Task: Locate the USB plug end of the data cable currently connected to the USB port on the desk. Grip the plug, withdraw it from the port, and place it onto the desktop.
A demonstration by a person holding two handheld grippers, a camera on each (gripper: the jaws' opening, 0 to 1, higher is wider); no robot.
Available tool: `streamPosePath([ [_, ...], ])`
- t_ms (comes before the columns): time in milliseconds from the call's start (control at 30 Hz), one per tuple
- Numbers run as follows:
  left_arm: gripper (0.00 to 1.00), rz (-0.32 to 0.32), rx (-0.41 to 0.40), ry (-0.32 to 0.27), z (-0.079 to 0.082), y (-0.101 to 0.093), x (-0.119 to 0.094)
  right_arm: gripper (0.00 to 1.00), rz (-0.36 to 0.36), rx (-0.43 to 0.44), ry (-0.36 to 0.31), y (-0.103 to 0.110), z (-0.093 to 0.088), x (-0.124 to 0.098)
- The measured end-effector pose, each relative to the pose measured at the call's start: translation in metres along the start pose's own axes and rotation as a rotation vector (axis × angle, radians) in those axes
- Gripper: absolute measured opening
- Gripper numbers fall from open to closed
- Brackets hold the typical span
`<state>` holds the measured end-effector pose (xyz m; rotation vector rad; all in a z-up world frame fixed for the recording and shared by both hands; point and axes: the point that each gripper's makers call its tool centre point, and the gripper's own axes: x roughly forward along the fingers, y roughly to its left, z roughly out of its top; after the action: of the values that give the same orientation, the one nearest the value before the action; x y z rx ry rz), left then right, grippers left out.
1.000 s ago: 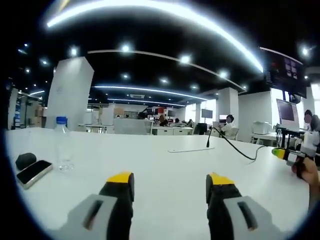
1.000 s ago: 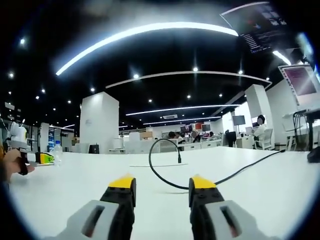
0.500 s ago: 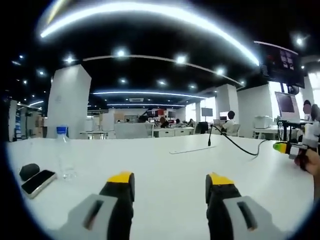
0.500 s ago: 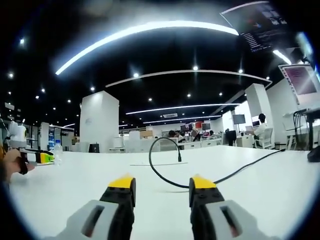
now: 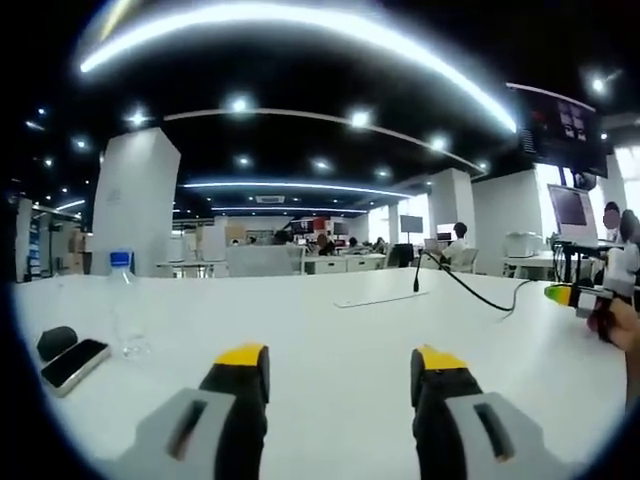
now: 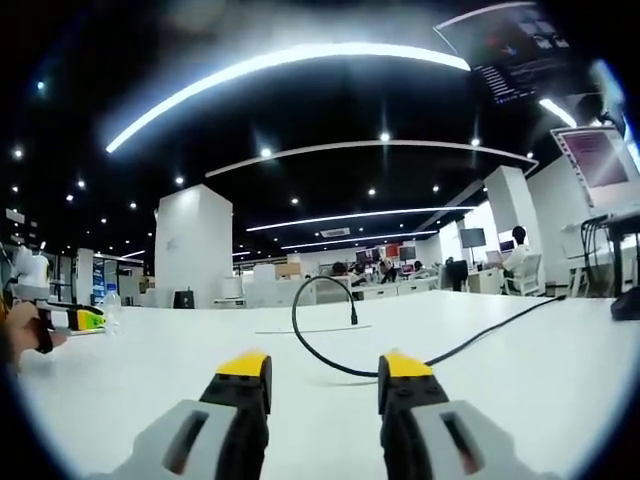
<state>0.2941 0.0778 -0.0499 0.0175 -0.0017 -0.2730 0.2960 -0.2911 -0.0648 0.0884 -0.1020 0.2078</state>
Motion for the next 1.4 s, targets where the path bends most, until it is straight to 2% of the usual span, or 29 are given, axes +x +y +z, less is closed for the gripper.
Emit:
streamPosePath([
  [533, 0.58, -0.008, -0.019, 0.004, 0.0, -0.001, 0.002, 0.45, -0.021, 0.007, -0.001, -0.004, 0.002, 0.0],
  [800, 0.58, 0.027, -0.034, -0.001, 0.002, 0.007, 0.002, 0.47, -0.031, -0.006, -0.005, -0.005, 0.007, 0.001],
  [1000, 0.58, 0.049, -0.037, -0.003, 0.005, 0.012, 0.001, 0.48, 0.008, -0.012, -0.008, 0.005, 0.018, 0.004],
  [1133, 0.59, 0.041, -0.042, -0.001, 0.008, 0.009, 0.0, 0.48, 0.037, -0.024, -0.02, 0.011, 0.027, 0.005],
  [1400, 0.59, 0.046, -0.049, 0.003, 0.009, 0.011, 0.001, 0.5, 0.072, -0.024, -0.01, 0.017, 0.031, 0.014],
])
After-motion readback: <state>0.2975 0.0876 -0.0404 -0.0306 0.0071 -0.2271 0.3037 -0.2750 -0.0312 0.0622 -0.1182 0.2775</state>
